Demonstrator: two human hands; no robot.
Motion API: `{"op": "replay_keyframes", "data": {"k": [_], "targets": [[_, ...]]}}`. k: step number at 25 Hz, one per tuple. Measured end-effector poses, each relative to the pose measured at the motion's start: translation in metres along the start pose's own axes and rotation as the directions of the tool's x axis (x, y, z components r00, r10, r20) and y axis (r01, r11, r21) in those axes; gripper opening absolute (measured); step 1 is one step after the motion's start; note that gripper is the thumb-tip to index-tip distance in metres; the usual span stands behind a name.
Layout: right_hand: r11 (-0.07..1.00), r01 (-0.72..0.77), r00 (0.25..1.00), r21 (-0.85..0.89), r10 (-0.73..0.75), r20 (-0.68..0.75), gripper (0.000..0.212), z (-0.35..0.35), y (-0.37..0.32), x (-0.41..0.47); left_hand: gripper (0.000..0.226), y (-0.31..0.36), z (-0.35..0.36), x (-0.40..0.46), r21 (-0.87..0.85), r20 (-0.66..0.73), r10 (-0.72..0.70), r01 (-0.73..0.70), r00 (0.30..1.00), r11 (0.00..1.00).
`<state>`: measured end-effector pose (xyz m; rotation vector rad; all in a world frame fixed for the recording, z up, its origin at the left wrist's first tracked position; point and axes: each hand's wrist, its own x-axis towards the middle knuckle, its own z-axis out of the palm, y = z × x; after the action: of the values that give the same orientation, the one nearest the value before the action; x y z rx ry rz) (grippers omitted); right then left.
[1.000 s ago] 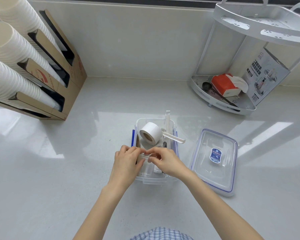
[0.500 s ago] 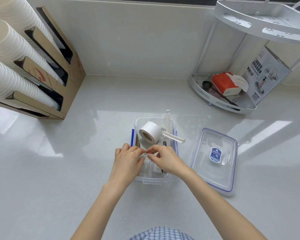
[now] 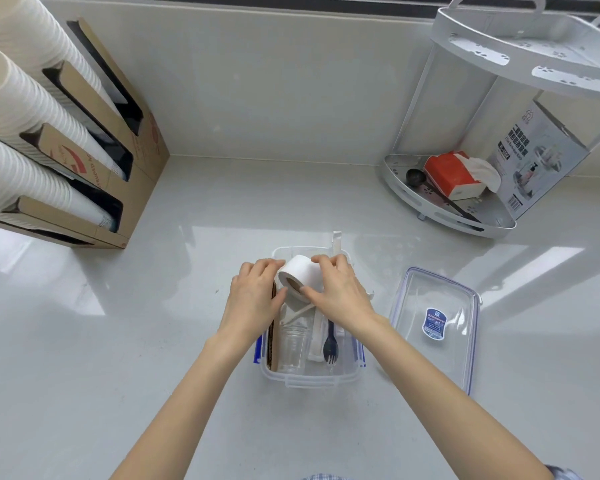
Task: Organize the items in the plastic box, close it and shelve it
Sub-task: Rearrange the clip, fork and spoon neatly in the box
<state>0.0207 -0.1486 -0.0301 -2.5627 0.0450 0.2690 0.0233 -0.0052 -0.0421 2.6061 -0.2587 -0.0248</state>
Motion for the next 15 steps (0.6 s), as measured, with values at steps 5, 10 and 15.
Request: {"op": "replay_keyframes", "data": {"k": [5, 10, 15], "targets": [[0.997, 0.006, 1.000, -0.076, -0.007, -0.015, 0.054, 0.009, -0.003, 0.007, 0.044, -0.004, 0.006, 0.020, 0.072, 0.060, 0.000, -0.004, 0.998, 0.997], [1.000, 0.005, 0.999, 0.024, -0.004, -0.049, 0.049, 0.012, -0.003, 0.010, 0.036, -0.007, 0.013, 0.027, 0.037, 0.037, 0.019, -0.020, 0.999, 0.999], [0.988, -0.083, 0.997, 0.127, 0.083, 0.005, 0.044, 0.012, -0.002, 0.012, 0.039, -0.001, 0.011, 0.030, -0.009, 0.015, 0.040, -0.039, 0.999, 0.999]]}}
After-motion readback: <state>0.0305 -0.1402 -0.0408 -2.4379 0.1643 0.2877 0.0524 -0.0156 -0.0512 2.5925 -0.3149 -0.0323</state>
